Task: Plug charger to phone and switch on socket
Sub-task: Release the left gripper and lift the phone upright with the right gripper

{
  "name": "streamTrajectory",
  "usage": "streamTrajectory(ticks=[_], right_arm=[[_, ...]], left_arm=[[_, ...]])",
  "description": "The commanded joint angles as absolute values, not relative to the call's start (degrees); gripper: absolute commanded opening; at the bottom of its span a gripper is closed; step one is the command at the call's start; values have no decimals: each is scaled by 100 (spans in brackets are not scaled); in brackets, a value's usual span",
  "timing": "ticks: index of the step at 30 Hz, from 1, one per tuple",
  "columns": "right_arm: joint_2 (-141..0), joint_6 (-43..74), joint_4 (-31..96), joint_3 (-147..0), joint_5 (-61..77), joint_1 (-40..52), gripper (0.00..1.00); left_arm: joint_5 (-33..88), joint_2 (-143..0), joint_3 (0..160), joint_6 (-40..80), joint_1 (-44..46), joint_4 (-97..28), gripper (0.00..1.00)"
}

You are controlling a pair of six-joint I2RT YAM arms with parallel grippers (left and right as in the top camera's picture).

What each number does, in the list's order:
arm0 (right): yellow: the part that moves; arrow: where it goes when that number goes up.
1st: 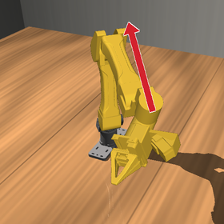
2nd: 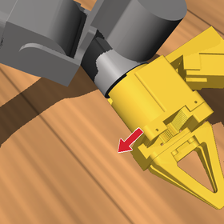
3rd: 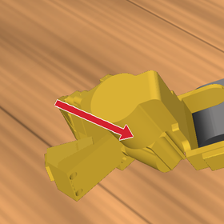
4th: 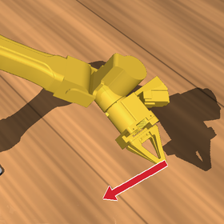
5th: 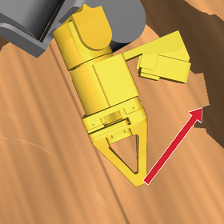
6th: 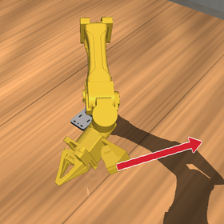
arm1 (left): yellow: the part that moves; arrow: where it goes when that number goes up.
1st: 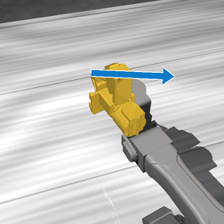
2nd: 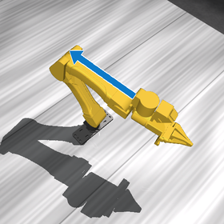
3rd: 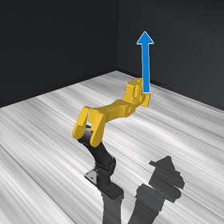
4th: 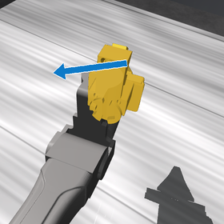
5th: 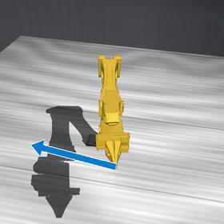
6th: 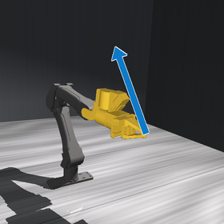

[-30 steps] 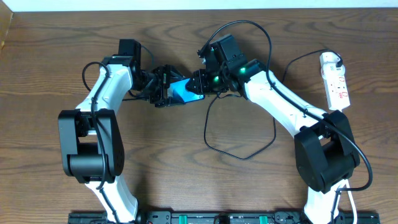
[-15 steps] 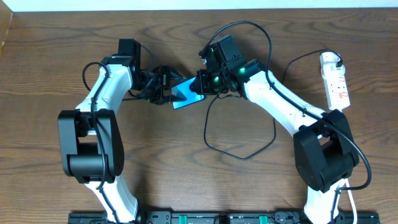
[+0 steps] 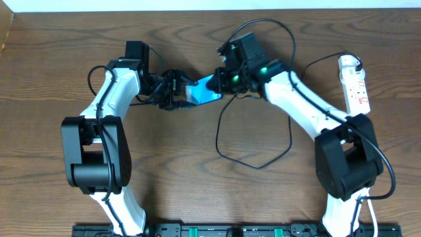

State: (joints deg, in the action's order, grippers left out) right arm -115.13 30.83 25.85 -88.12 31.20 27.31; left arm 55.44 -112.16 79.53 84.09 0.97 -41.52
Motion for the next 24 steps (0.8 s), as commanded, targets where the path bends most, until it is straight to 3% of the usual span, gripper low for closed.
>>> streamTrajectory(ticks=[1,9,17,24], right_arm=[[-11314,3129,2458,-8899,3435,2392,1],[-11050,3747,2016,-8899,3553,1767,1],[-11045,5601,932,-8899,3544,1461,1],[-11048,7271,403,-8899,3166,1525,1]], left_arm=[[5631,-11067,8023,7612,106,-3883,67],[5629,-11067,8023,6923,106,-2324,68],[5586,-11067,8023,6928,106,-475,72],[5395,-11067,8023,7981,108,-30,79]])
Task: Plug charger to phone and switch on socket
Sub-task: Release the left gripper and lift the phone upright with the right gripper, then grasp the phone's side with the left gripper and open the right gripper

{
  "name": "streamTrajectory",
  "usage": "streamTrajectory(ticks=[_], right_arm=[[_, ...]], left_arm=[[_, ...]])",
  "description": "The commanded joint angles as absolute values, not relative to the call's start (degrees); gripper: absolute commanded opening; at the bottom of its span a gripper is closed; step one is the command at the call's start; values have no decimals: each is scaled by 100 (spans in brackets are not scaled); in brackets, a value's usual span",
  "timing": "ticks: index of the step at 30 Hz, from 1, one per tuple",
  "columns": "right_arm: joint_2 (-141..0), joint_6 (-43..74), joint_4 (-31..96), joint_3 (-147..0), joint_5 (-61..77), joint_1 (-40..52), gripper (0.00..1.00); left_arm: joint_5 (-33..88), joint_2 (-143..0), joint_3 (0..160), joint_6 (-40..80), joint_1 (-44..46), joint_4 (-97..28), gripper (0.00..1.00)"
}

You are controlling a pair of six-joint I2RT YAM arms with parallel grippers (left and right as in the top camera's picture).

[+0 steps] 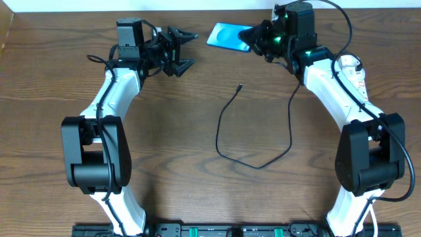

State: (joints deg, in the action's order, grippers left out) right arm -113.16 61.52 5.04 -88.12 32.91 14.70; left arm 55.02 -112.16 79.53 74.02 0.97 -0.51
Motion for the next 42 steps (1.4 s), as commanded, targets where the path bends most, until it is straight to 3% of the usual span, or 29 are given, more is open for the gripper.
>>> streamTrajectory(ticks=[1,7,13,17,42], right_arm=[[-11048,7483,368,-8899,3065,1544,1],[-11048,8512,242,-8899,2689,1704,2],[-11050,8656,207,-8899,2558,1931,1],[-11050,8678,189,-8899,2563,1968,2],[-11050,9303,-43,-8899,3557,2051,1]], left_arm=[[5356,-11067,8023,8108,110,-30,79],[5264,-11067,8023,8484,207,318,79],[5061,-11067,8023,8886,464,1055,78],[4851,-11067,8023,9166,620,1149,69],[4425,-11067,8023,9529,749,1149,38]])
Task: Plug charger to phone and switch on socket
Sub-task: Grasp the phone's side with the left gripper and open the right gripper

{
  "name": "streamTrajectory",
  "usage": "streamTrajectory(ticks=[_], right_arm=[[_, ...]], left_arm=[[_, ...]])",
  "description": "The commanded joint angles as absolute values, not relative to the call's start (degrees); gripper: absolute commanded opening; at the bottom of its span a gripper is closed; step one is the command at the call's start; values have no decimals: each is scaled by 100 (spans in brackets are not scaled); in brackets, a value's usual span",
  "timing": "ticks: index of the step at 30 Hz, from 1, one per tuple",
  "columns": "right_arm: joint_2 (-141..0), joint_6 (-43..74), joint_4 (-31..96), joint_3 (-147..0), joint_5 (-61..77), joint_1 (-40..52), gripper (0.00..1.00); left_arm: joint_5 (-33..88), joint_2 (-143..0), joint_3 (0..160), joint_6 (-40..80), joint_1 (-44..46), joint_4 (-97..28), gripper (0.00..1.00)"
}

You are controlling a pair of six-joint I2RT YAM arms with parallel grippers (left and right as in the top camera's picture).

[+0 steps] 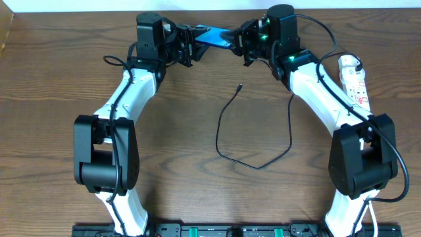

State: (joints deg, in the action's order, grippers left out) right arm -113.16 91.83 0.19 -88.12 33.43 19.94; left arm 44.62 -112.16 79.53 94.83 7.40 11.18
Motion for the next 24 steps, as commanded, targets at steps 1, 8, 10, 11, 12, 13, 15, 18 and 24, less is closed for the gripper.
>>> streamTrajectory(ticks=[1,8,10,11,12,13,15,18,24], right_arm=[[-11050,9303,-40,-8899,3555,2062,1],[-11050,9299,-19,-8899,3551,2145,1],[-11052,9299,-1,-8899,3546,2145,1],[-11052,9299,21,-8899,3527,2145,1],[-11052,9297,40,-8899,3505,2145,2],[-11052,9299,73,-8899,3496,2145,2],[-11052,9297,113,-8899,3489,2143,2],[-11052,9299,106,-8899,3489,2143,2],[-11052,9299,106,-8899,3492,2143,2]], left_arm=[[4425,-11067,8023,9529,749,1151,36],[4429,-11067,8023,9529,749,1151,31],[4431,-11067,8023,9529,749,1149,28],[4431,-11067,8023,9529,749,1149,28],[4431,-11067,8023,9529,749,1149,27],[4431,-11067,8023,9529,749,1151,26],[4431,-11067,8023,9529,749,1149,22],[4429,-11067,8023,9529,749,1149,13],[4427,-11067,8023,9526,749,1149,8]])
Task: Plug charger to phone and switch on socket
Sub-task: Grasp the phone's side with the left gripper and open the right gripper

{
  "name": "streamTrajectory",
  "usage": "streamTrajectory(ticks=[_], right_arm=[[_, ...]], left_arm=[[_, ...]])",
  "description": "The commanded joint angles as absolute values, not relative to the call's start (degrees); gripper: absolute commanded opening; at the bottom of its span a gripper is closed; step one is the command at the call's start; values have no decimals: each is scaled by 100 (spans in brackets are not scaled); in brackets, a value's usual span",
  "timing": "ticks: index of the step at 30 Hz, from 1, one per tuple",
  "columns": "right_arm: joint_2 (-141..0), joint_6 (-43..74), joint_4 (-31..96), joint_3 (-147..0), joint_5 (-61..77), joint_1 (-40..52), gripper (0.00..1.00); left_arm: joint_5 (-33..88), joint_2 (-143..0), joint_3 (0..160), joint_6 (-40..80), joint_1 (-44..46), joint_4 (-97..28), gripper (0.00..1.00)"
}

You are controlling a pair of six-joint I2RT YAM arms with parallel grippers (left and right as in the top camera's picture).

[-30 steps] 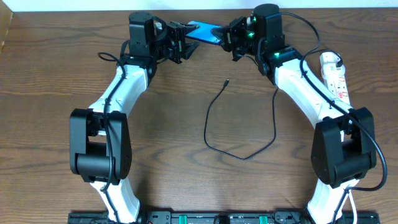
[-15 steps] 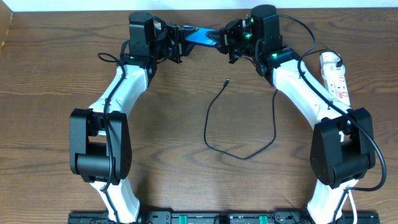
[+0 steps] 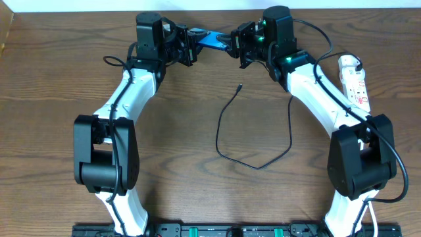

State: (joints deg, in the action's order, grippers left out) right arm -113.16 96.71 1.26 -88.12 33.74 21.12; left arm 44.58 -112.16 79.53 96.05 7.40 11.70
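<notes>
The blue phone point(image 3: 212, 39) is held in the air near the table's far edge, between both grippers. My left gripper point(image 3: 196, 39) grips its left end and my right gripper point(image 3: 231, 43) is shut on its right end. The black charger cable point(image 3: 256, 164) lies looped on the table, its free plug end point(image 3: 240, 86) below the phone and touching nothing. The white socket strip point(image 3: 354, 82) lies at the far right, with the cable running to it.
The brown wooden table point(image 3: 171, 164) carries the cable loop in its middle. A pale wall edge point(image 3: 79, 6) runs along the far side. Both arm bases stand at the near edge.
The right gripper has shifted slightly left toward the left gripper, and the phone between them looks shorter and more edge-on. Cable and socket strip lie as before.
Both grippers were at the phone over the table's middle. Then the right gripper alone held it at the far edge, while the left stood open and apart. Later the left gripper reached the phone's left end, and now both hold it.
</notes>
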Motion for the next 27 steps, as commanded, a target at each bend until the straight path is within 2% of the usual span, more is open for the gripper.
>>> streamTrajectory(ticks=[1,6,13,18,23,27], right_arm=[[-11052,9299,106,-8899,3494,2143,2],[-11052,9297,106,-8899,3494,2143,8],[-11052,9247,110,-8899,3507,2143,31],[-11052,8914,113,-8899,3503,2143,42],[-11052,7832,130,-8899,3461,2110,55],[-11052,6173,523,-8899,3367,1984,65]], left_arm=[[4427,-11067,8023,9526,749,1149,8],[4425,-11067,8023,9524,746,1146,7],[4427,-11067,8023,9520,746,1144,7],[4427,-11067,8023,9205,742,1140,7],[4460,-11067,8023,8331,733,1122,7],[4873,-11067,8023,6984,657,1033,7]])
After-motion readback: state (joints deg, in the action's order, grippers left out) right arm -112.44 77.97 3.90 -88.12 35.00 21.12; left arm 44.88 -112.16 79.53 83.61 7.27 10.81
